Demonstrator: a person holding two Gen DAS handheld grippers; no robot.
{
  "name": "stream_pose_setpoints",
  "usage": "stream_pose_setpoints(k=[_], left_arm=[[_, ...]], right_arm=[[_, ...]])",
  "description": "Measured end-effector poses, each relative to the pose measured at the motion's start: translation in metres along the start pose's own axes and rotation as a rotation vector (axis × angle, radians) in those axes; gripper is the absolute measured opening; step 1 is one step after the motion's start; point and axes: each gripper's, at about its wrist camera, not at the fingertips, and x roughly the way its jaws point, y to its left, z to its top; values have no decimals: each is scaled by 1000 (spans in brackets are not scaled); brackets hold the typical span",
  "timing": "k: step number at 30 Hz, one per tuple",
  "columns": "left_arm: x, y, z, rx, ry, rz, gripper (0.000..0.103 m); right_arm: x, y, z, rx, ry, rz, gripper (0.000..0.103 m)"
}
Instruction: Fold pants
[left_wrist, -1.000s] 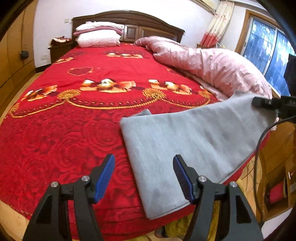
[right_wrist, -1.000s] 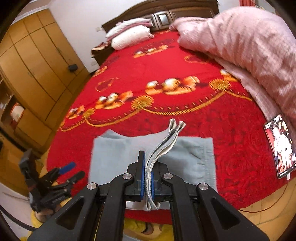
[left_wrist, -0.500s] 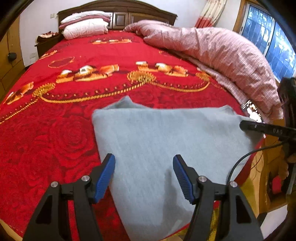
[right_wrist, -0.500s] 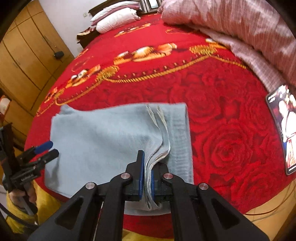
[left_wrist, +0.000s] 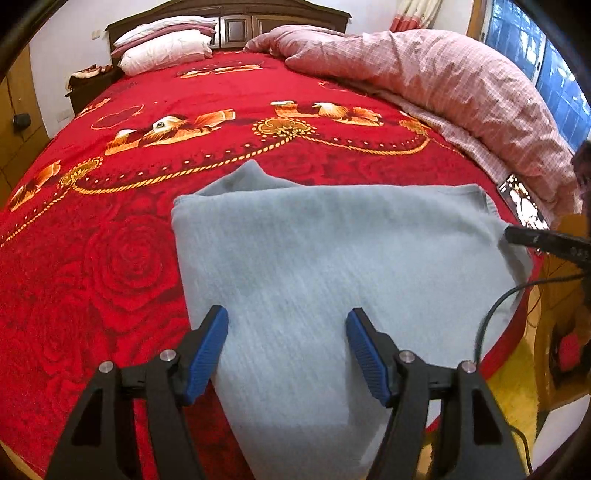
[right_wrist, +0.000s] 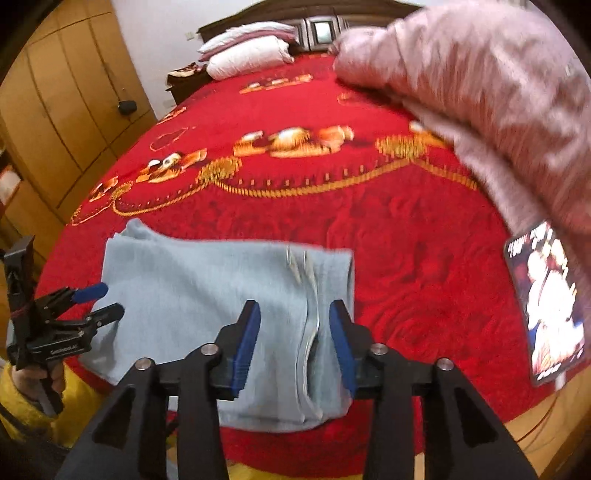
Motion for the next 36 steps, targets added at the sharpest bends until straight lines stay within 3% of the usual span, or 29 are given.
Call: stream_pose_setpoints(k=[12, 13, 15, 18, 20, 27, 31, 33, 36], left_arm=[[-7, -1, 20, -46, -33, -3, 71], [-5, 0, 20, -53, -26, -4, 71], [0, 4, 17, -71, -8, -8, 71], [3, 5, 14, -77, -5, -6, 71], [4, 4, 14, -71, -6, 3, 71], [8, -2, 11, -37, -12, 26, 72], [7, -3, 10, -34, -7, 27, 72], [2, -2, 11, -48, -6, 21, 72], [-14, 2, 15, -81, -50, -12, 71]], right_arm=[[51, 5, 24, -25, 5, 32, 40], [51, 4, 22, -23, -3, 38, 38], [49, 4, 20, -29, -15, 47, 9], [43, -1, 17, -25, -39, 43, 6], [41, -6, 17, -23, -61, -10, 3], [55, -20, 22, 11, -42, -36, 3], [38, -19, 30, 17, -62, -36, 4], [19, -16, 34, 16, -91, -15, 8], [1, -6, 37, 18, -103, 83, 13]])
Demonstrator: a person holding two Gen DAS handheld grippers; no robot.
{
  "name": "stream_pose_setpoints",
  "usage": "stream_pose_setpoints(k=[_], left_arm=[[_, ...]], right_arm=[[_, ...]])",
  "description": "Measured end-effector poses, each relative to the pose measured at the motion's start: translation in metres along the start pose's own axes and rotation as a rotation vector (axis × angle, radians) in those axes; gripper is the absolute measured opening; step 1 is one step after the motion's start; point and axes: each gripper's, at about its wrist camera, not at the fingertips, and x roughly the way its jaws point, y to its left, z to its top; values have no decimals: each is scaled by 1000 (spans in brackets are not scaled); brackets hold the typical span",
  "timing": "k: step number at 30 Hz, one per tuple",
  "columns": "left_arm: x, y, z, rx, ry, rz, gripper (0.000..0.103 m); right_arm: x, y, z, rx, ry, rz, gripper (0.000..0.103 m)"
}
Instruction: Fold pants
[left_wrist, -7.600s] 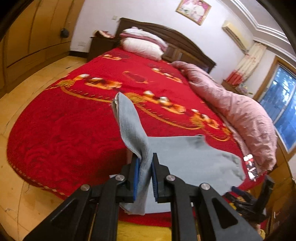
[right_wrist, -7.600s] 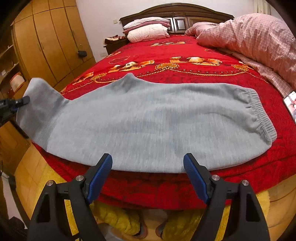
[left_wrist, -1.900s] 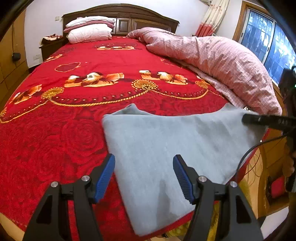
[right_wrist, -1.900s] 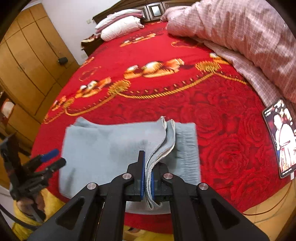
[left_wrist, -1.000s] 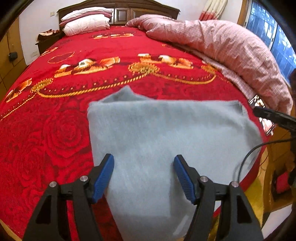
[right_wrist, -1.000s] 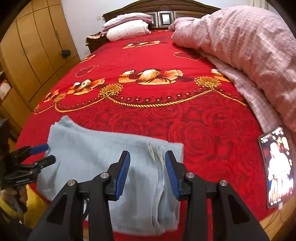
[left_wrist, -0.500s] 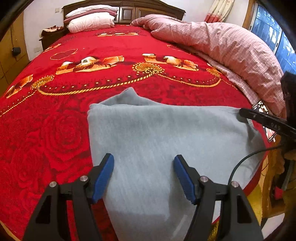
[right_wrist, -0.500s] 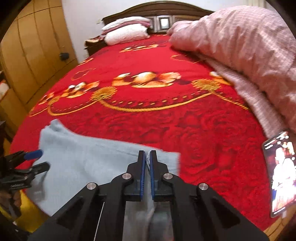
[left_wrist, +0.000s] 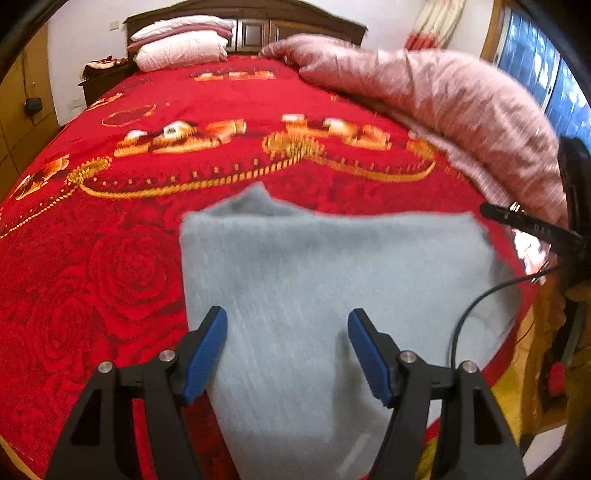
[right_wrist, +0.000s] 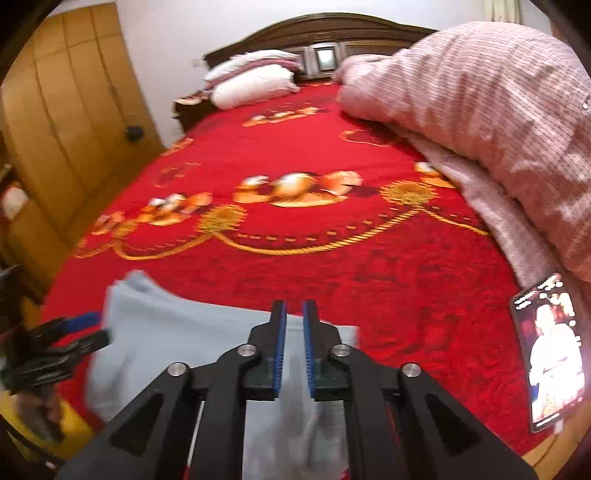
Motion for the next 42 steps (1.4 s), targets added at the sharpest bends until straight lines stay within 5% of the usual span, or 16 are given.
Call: stream_pose_setpoints(k=[4, 7, 10, 14, 19, 25, 33, 38, 42], left_arm=[[-12, 1, 16, -27, -68, -32, 59], [0, 0, 26, -24, -47, -48, 40], [24, 4, 34, -29, -12, -61, 38], [49, 20, 38, -54, -5, -55, 26], [54, 40, 39, -105, -6, -123, 17], [53, 44, 35, -77, -30, -158, 17], [52, 47, 41, -81, 4, -208, 17], [28, 43, 35, -113, 12, -183, 42], [4, 33, 19, -86, 0, -137, 48]], right_arm=[[20, 20, -4, -22, 85, 99, 14], [50, 31, -14, -55, 126, 44, 14], [78, 24, -25, -72, 135, -68, 12], [85, 2, -33, 42, 78, -10, 9], [84, 8, -36, 45, 60, -53, 8], [84, 10, -42, 152, 6, -93, 8], [64, 16, -37, 186, 44, -124, 11], [25, 36, -44, 117, 22, -146, 17], [5, 52, -59, 57, 16, -137, 19]])
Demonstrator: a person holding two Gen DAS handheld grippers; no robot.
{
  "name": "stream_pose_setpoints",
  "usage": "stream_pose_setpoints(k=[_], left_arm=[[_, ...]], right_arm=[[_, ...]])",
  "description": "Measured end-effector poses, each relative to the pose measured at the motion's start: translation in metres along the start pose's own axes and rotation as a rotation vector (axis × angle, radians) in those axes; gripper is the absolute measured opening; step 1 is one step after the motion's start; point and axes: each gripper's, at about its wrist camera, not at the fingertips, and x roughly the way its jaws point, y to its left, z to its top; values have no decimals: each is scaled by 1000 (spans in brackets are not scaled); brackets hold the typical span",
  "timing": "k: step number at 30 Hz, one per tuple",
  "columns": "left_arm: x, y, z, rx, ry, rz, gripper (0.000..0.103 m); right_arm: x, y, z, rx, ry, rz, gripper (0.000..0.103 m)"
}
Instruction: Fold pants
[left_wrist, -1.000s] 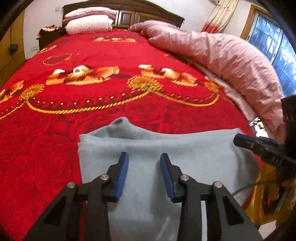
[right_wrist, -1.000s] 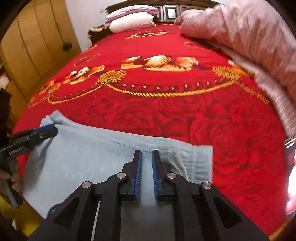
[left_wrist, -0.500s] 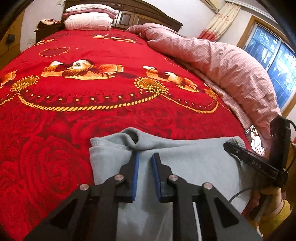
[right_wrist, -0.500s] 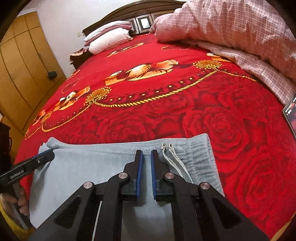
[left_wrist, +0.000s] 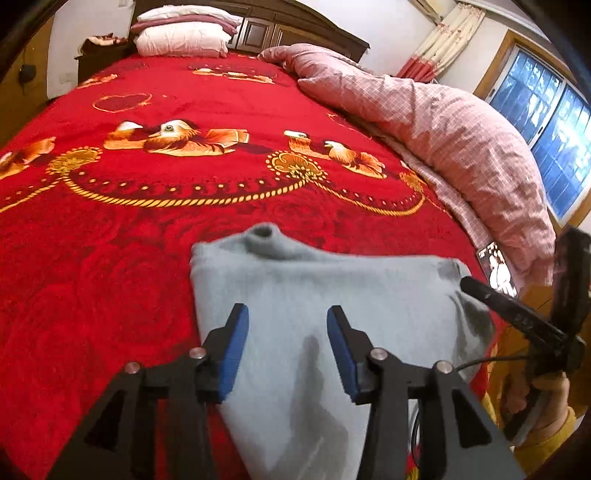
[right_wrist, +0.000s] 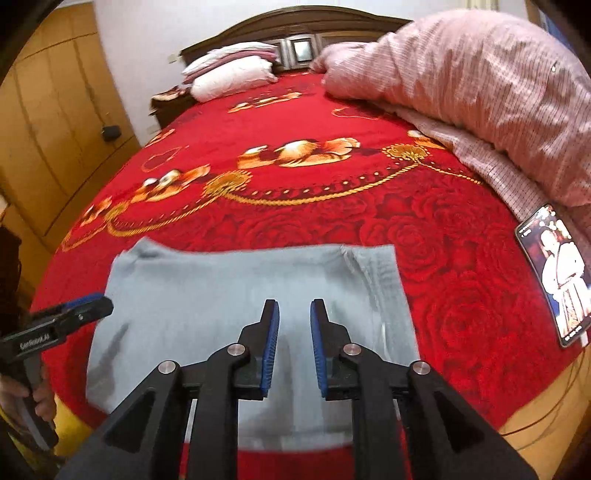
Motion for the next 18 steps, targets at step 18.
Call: stream_pose_setpoints(k=[18], left_arm=[[-12, -23, -68, 36, 44, 101, 50]], right_arm=[[14, -30, -50, 49, 46, 50, 19]])
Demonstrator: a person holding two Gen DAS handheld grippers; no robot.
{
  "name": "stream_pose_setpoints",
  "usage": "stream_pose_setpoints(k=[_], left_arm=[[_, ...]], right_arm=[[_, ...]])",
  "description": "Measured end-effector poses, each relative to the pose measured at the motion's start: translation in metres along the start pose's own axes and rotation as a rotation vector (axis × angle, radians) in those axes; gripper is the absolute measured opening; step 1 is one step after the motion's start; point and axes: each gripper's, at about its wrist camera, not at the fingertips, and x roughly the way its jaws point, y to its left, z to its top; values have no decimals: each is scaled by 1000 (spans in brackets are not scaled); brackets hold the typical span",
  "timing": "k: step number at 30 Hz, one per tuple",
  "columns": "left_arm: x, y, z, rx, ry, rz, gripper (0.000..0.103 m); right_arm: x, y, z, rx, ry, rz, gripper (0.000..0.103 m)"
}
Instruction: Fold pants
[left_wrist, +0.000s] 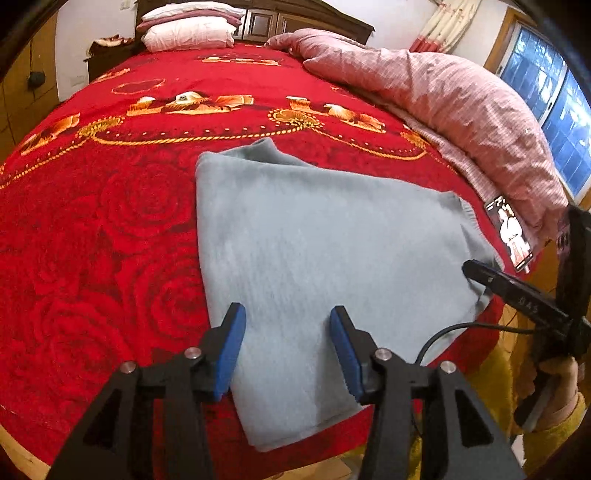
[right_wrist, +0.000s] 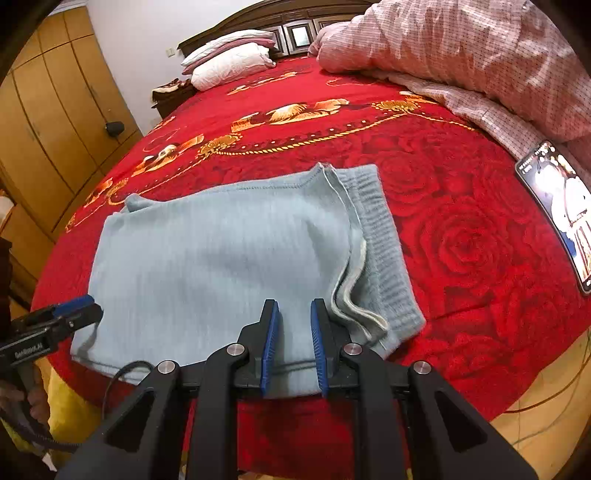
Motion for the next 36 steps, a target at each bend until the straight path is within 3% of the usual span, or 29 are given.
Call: stream_pose_setpoints(k=[15, 17, 20, 27, 36], left_arm=[[-9, 10, -16, -9, 29, 1, 51], [-8, 16, -19, -30, 54, 37, 65], [-12, 27, -24, -80, 46, 4, 65], [-21, 31, -26, -82, 35, 38, 65], [-24, 21, -14, -65, 5, -8, 65]], right_arm=[[-8, -9, -20, 63, -26, 28, 19], [-10, -9, -22, 64, -26, 32, 19], [-12, -9, -24, 66, -20, 30, 20], [-24, -2, -31, 72, -21, 32, 35], [-44, 17, -25, 54, -79, 61, 40]])
